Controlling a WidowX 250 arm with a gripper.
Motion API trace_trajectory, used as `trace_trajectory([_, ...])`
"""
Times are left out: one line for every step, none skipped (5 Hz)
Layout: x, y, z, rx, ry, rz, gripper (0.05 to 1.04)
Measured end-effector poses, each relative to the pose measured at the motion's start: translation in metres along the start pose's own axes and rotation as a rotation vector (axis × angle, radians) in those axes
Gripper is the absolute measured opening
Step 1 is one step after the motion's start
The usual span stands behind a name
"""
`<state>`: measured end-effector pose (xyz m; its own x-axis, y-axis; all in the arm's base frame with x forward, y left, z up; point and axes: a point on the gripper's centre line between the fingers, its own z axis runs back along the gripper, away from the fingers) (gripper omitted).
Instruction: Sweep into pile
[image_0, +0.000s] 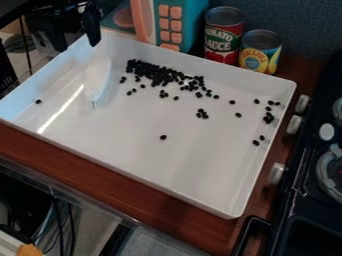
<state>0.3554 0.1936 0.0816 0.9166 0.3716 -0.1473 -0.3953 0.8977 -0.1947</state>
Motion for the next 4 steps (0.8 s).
trace_trajectory([0.0,0.002,-0.017,-0.012,0.042,0.008,1.0])
trace_trajectory([-0.007,0.0,-0.038,-0.043,0.074,0.031,1.0])
trace_trajectory([-0.003,0.0,-0.038,-0.044,0.048,0.052,1.0])
trace_trajectory([-0.002,0.001,-0.046,-0.039,0.028,0.051,1.0])
